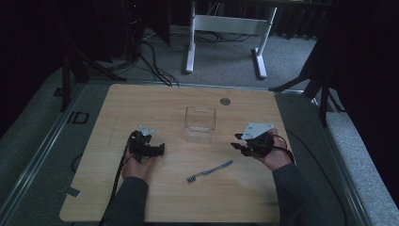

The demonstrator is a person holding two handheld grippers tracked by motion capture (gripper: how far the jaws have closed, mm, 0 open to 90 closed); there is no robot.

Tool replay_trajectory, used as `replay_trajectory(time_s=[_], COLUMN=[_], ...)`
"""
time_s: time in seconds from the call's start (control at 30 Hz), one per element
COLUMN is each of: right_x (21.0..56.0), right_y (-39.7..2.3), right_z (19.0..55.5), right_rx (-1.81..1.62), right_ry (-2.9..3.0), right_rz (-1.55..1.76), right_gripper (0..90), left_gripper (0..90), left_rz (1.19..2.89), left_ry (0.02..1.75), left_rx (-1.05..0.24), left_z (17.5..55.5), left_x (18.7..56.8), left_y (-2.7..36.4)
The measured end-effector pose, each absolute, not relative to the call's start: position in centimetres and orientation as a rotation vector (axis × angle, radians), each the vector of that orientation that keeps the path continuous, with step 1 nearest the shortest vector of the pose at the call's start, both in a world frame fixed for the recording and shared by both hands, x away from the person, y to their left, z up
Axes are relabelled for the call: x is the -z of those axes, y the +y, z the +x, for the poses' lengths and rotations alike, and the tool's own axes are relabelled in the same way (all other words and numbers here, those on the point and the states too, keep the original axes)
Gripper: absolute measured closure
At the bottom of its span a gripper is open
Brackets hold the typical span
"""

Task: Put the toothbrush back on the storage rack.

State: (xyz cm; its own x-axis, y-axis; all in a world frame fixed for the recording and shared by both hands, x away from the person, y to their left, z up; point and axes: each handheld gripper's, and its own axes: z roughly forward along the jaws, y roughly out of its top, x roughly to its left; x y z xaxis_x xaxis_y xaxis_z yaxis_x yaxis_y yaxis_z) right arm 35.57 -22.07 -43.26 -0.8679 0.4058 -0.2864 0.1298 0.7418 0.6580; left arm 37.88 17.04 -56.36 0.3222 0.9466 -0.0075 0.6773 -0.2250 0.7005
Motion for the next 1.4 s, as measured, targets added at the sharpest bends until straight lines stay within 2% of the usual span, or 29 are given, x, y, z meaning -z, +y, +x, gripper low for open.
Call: replay_trajectory(time_s=[0.6,1.4], right_x=[42.7,43.6], right_y=[-20.2,-18.0], right_z=[35.7,36.0], right_rx=[-0.892,-0.801], right_ry=[2.563,2.711], right_rz=[0.324,0.190], right_gripper=[64.2,64.5], left_gripper=[8.4,8.4], left_rz=[1.985,1.984], left_ry=[1.427,1.429], left_rx=[-0.574,-0.575], left_z=[37.9,37.9], left_x=[56.4,56.4], left_y=[17.0,17.0])
